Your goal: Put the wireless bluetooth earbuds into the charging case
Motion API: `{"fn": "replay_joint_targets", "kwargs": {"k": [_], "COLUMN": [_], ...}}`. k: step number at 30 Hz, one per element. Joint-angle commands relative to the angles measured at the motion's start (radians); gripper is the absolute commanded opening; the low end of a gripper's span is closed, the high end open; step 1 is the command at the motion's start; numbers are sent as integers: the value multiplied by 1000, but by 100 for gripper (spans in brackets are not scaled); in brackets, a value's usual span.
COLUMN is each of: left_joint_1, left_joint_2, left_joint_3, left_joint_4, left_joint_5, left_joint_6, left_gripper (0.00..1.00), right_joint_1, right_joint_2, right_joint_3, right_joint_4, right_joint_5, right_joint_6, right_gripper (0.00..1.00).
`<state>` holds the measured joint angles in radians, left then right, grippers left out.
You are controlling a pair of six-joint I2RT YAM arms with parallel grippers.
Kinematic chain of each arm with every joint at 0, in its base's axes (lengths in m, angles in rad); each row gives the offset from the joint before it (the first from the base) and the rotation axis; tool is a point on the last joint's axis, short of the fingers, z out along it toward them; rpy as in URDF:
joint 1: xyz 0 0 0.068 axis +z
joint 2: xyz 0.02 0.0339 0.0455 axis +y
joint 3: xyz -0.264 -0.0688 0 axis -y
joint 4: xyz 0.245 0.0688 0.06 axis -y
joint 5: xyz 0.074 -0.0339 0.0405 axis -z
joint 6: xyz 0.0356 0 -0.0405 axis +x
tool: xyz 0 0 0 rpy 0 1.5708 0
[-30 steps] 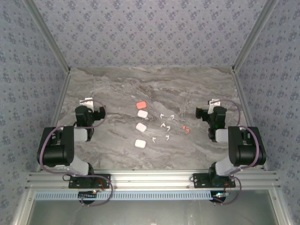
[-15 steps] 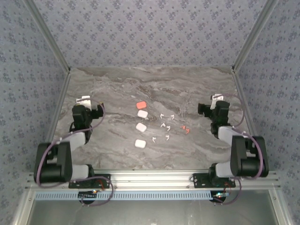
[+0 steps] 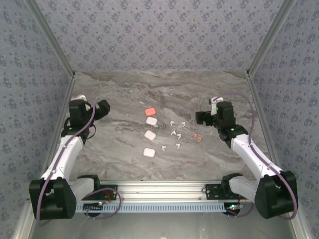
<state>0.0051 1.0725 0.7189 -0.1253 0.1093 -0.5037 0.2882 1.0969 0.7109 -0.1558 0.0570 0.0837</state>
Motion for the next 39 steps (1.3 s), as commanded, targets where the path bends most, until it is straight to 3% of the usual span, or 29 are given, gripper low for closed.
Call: {"fn": "replay_joint_targets", "kwargs": {"k": [1,11,18,29,39], "left_joint_1": [-24,-58,-59,-58,-58], "left_joint_2": [23,106,142,140,141], "left_joint_3": [-3,-5,10,8,14], "left_joint_4": [-94,-68,-86,-112,-123], "left_joint_5": [156,144,131,109,98], "left_joint_6": [-128,-252,-269,-254,-246], "left_gripper": [99,99,99,99,99], "right_joint_1": [116,532,704,783,799], "right_joint_2": [17,299,547,747,839], "right_joint_3": [88,283,438,600,627], "right_joint_4": [-211,-340,-391,-459,-496], "right_joint_5": [49,55,25,-53,-82], "right_joint_6": [62,75,-27,-191,-242], "right_gripper": [100,100,97,94,81]}}
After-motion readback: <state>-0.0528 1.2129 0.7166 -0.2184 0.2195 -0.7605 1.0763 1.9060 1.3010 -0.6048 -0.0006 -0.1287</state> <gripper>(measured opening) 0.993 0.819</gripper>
